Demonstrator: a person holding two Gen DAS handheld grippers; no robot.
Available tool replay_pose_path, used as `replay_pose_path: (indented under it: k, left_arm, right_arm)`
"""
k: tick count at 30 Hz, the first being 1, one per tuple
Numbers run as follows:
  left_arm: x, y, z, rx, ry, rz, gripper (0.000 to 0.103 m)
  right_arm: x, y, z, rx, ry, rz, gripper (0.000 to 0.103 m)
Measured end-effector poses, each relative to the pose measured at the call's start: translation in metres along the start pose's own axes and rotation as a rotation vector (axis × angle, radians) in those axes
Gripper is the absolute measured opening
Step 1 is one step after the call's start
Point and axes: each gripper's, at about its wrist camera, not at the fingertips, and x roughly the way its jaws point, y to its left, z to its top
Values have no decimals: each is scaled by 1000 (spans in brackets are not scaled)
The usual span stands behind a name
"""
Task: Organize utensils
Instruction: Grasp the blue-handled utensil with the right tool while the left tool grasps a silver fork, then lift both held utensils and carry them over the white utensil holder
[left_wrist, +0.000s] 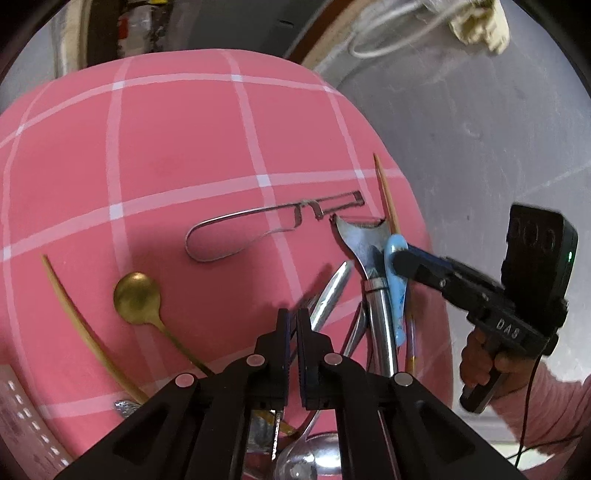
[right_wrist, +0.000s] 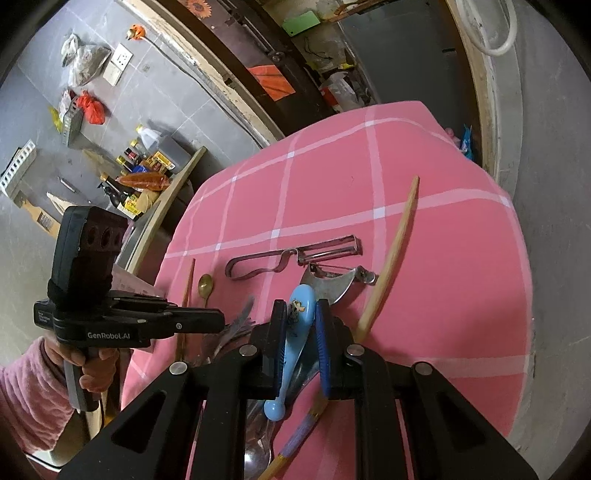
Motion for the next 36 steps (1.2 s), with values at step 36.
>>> replay_pose_path:
  k: [36]
  left_arm:
    - [-48, -13, -42, 5, -159, 178, 5]
  right_arm:
    - [-63, 46, -15, -73, -133, -89, 8]
